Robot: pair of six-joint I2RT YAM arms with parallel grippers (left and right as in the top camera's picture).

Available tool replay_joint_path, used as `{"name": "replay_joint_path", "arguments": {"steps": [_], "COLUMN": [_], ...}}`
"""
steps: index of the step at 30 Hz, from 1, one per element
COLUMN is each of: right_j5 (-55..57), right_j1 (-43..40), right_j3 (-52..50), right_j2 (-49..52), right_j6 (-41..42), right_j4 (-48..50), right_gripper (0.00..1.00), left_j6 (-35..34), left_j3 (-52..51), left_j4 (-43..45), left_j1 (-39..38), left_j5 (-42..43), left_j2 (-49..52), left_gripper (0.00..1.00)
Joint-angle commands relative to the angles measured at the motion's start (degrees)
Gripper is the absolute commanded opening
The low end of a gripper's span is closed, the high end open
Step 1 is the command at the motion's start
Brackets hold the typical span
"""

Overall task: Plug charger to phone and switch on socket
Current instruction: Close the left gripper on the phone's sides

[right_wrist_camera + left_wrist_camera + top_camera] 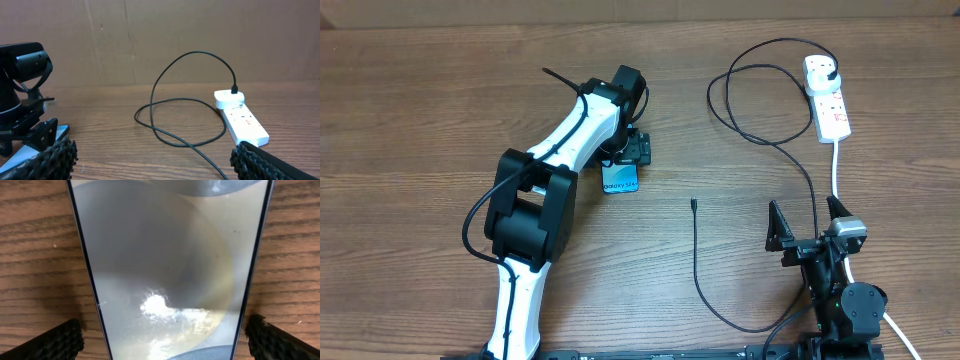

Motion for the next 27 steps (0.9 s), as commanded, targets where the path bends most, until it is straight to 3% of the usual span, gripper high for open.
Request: {"name": "replay_joint_path", "arguments": {"steps": [1,21,24,27], "right_j5": [0.55,0.55,0.55,0.55], "right_j1": [0.33,0.33,0.35,0.35], "right_j3": [-0.59,-0.59,-0.59,-0.59], "right_j2": [-0.26,-0.26,-0.26,-0.26], "right_j6": [0.42,0.42,0.42,0.42], "right_j4": [0.24,0.24,0.24,0.24], "right_gripper": [1.0,1.0,1.0,1.0], "left_j6": [-0.87,-0.98,-1.01,-1.01], "left_j3": [1.36,1.36,1.36,1.36], "left_j4": [0.13,-0.5,-0.11,-0.11], "left_j1": [-0.15,-0.22,-0.22,-0.2], "left_j5": [-0.22,1.57,1.6,1.57], "left_j2": [1.03,4.9,4.9,4.9], "left_gripper": [1.0,1.0,0.91,0.89]}}
